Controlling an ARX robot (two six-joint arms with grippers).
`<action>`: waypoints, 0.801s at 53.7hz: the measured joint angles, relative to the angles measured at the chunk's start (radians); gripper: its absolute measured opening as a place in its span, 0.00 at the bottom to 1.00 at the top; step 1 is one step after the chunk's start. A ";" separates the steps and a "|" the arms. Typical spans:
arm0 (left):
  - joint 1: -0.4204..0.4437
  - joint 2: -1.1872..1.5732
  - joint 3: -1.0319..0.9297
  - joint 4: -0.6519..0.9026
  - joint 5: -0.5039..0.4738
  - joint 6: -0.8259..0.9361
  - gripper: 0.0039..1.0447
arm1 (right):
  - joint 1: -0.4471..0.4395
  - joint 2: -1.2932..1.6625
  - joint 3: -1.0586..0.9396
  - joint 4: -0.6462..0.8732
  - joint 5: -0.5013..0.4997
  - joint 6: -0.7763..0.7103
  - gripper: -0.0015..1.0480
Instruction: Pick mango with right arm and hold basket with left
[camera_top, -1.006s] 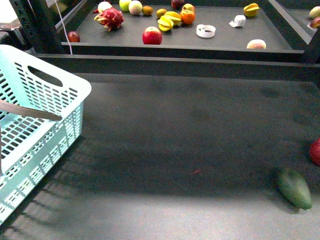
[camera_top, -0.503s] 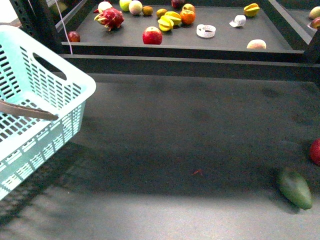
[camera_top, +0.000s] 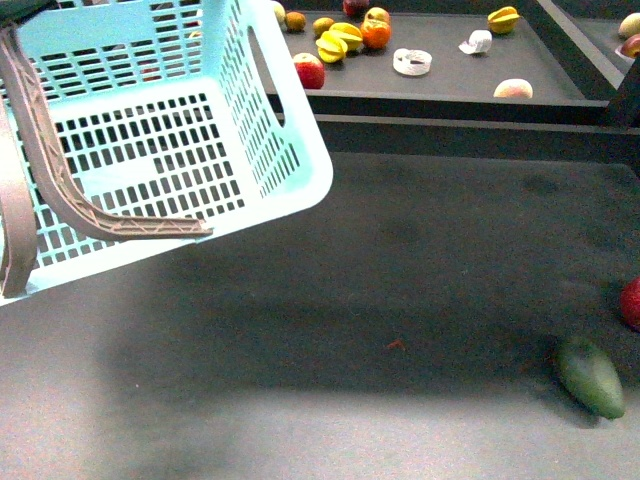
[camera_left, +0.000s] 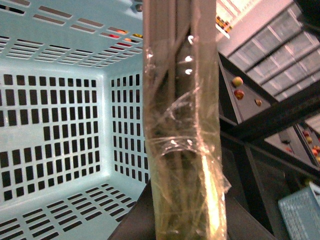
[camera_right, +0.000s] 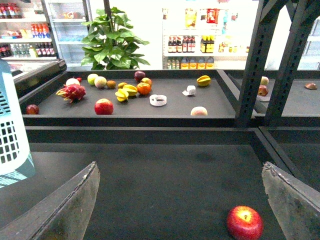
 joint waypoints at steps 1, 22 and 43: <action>-0.011 0.000 0.000 0.000 0.000 0.018 0.10 | 0.000 0.000 0.000 0.000 0.000 0.000 0.92; -0.181 -0.017 -0.005 -0.065 0.002 0.122 0.10 | 0.000 0.000 0.000 0.000 0.000 0.000 0.92; -0.306 -0.037 -0.023 -0.055 -0.031 0.078 0.10 | 0.000 0.000 0.000 0.000 0.000 0.000 0.92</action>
